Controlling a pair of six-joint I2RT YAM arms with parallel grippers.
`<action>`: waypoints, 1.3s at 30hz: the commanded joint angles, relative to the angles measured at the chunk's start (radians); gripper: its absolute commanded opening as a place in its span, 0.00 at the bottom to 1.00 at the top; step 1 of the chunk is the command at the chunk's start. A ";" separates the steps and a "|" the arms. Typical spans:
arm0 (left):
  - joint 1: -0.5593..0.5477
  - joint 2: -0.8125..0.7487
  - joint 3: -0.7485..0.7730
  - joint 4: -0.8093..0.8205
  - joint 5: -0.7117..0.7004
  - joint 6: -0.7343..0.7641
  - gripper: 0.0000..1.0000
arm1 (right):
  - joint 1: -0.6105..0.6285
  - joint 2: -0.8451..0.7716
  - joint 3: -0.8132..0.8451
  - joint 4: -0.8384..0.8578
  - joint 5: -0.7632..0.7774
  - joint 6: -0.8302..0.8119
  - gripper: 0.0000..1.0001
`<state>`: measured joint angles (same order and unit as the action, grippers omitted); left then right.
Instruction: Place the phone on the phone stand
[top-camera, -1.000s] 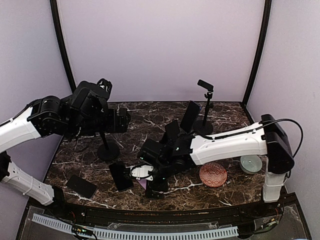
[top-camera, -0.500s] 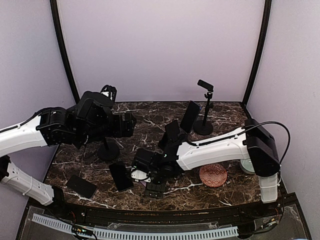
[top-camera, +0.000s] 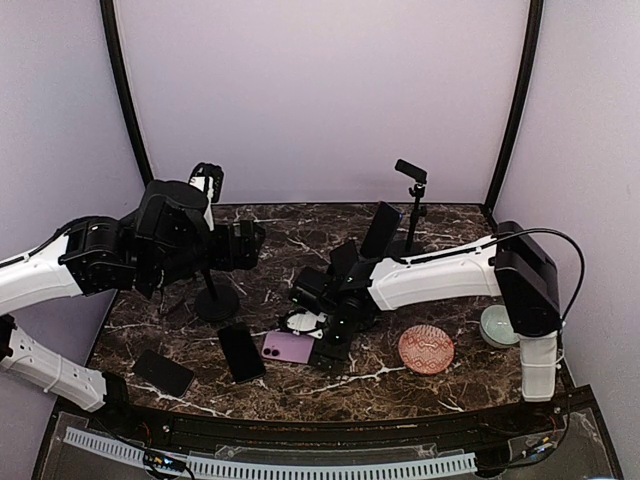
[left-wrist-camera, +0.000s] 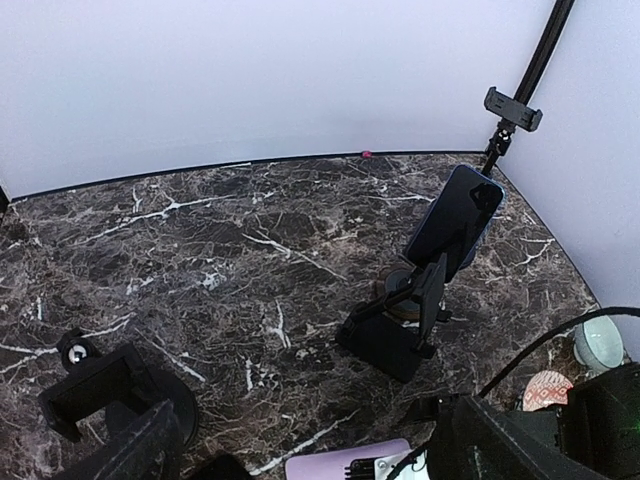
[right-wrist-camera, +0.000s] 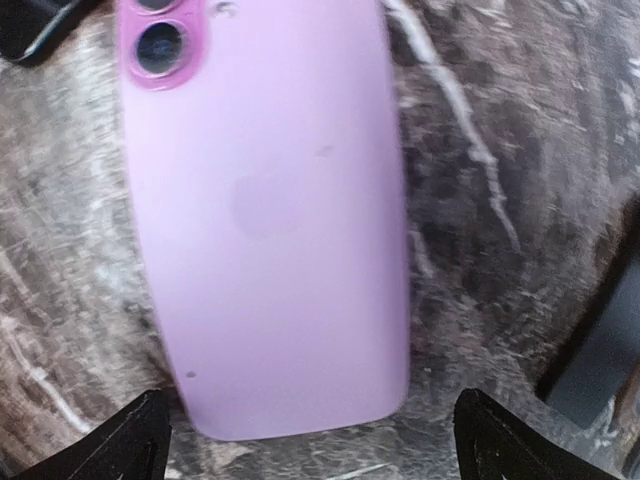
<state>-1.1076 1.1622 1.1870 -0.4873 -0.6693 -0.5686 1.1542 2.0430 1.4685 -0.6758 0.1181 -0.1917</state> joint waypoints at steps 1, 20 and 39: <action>0.009 0.000 0.014 0.023 -0.003 0.073 0.97 | 0.009 0.033 0.087 -0.082 -0.196 -0.065 1.00; 0.011 -0.057 -0.068 0.047 0.012 0.046 0.98 | -0.100 0.213 0.339 -0.178 -0.215 -0.188 1.00; 0.011 -0.148 -0.128 -0.021 -0.003 -0.049 0.97 | -0.057 0.208 0.253 -0.217 -0.235 -0.141 0.97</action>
<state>-1.1019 1.0088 1.0527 -0.4740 -0.6521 -0.5930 1.0542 2.2604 1.7958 -0.8516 -0.1730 -0.3599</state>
